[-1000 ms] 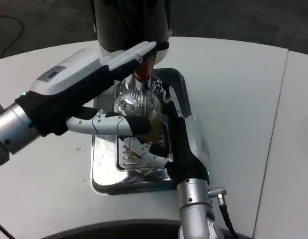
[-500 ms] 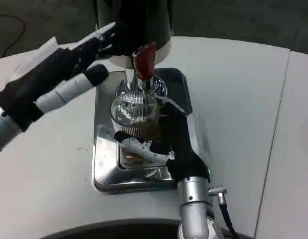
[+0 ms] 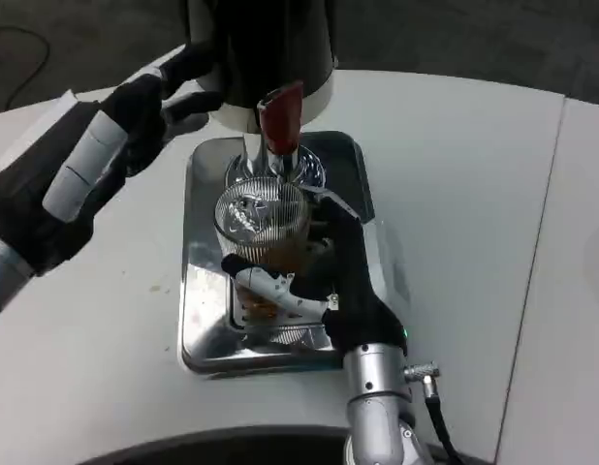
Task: Grasp the cup under the faucet to collect the drink, then remove the cup.
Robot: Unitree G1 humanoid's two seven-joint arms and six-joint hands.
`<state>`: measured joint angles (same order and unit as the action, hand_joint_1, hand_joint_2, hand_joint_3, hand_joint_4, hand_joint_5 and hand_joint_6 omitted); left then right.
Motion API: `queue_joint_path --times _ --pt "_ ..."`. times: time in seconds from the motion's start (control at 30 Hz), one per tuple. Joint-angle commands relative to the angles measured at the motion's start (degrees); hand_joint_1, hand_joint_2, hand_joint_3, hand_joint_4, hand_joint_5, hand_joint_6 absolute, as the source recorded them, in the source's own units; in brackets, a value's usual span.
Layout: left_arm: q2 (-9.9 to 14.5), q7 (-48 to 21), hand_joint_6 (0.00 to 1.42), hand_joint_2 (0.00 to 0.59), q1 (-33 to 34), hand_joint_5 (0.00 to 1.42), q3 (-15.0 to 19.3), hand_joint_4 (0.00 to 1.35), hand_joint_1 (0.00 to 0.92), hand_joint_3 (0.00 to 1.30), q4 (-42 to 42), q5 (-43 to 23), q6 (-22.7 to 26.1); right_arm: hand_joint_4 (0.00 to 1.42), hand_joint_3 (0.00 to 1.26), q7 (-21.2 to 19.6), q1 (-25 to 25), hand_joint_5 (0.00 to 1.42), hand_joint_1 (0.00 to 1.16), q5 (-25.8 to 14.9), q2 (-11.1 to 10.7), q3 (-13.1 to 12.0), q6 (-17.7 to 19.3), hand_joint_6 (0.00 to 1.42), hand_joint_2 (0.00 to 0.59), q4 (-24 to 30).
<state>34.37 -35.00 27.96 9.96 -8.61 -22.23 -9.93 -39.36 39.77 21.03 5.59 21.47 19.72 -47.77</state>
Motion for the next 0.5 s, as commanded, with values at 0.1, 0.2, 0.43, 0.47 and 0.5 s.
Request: queue_joint_path --times 0.1,0.2,0.43,0.47,0.5 --pt "0.1 -1.1 0.08 0.082 -3.7 0.11 2.2 0.0 0.0 0.14 5.1 -1.1 2.5 0.83 0.73 -1.2 -0.3 1.01 0.91 0.9 8.8 1.4 -0.4 0.93 0.133 3.9" --pt "0.3 -1.2 0.09 0.082 -5.4 0.12 3.3 0.0 0.0 0.15 6.9 -1.4 3.1 0.83 0.74 -1.2 -2.2 1.04 0.9 1.3 8.7 2.6 -0.7 0.95 0.122 7.1" --pt "0.2 -1.9 0.09 0.083 -7.1 0.12 5.4 0.0 0.0 0.16 8.1 -1.3 3.7 0.82 0.74 -1.1 -6.1 1.04 0.89 2.0 8.6 4.6 -2.2 0.96 0.109 13.5" --pt "0.2 -2.1 0.09 0.083 -7.2 0.12 5.7 0.0 0.0 0.16 8.2 -1.3 3.7 0.82 0.74 -1.1 -6.9 1.04 0.89 2.1 8.6 5.0 -2.4 0.96 0.109 14.4" --pt "0.2 -2.2 0.09 0.083 -7.3 0.12 6.0 0.0 0.0 0.16 8.4 -1.4 3.7 0.82 0.74 -1.0 -7.6 1.04 0.89 2.2 8.7 5.3 -2.5 0.97 0.112 15.0"
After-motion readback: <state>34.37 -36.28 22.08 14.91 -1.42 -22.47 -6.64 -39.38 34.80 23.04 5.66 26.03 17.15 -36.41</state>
